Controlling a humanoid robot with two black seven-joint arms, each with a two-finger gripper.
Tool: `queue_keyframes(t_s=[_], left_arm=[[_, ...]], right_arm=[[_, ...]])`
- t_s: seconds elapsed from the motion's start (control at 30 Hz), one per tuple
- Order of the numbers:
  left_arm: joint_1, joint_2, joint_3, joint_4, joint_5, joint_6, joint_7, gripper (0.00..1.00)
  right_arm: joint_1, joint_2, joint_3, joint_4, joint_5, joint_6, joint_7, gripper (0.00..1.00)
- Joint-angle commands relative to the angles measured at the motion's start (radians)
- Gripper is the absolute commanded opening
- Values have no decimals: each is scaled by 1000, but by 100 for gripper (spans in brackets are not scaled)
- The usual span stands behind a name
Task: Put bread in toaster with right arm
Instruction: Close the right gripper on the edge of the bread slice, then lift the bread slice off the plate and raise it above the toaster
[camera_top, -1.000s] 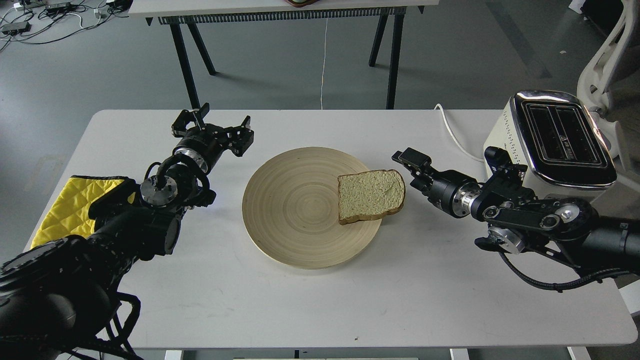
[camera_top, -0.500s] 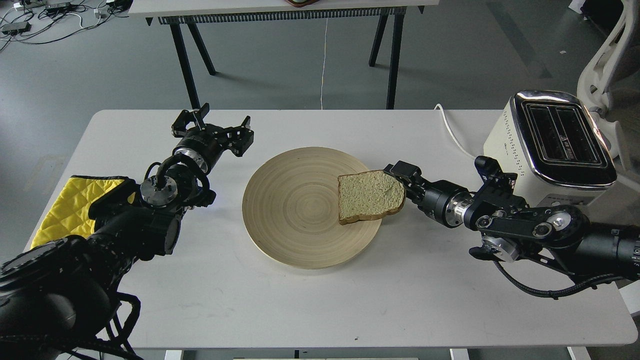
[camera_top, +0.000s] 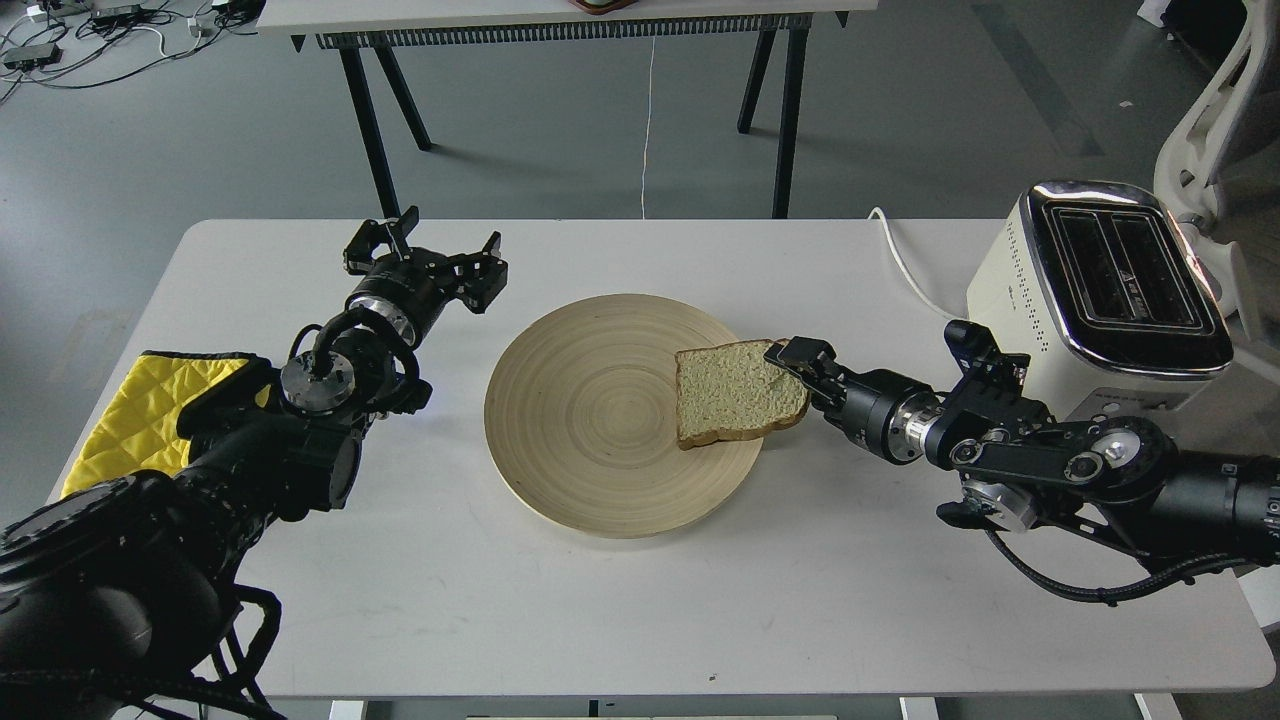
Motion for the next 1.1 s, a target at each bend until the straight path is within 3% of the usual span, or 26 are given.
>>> queue_keyframes(t_s=[0.0, 0.37, 0.73, 0.97, 1.07], left_arm=[[0, 0, 0, 0, 0, 0, 0, 100], [0, 0, 0, 0, 0, 0, 0, 100], [0, 0, 0, 0, 0, 0, 0, 100], [-1, 0, 0, 0, 0, 0, 0, 100], [0, 0, 0, 0, 0, 0, 0, 100]], right_arm=[[0, 0, 0, 0, 0, 0, 0, 32], [8, -11, 12, 32, 2, -3, 0, 2], [29, -75, 237, 51, 17, -23, 3, 0], [176, -285, 276, 130, 17, -21, -5, 0], [239, -391, 267, 132, 0, -17, -34, 0]])
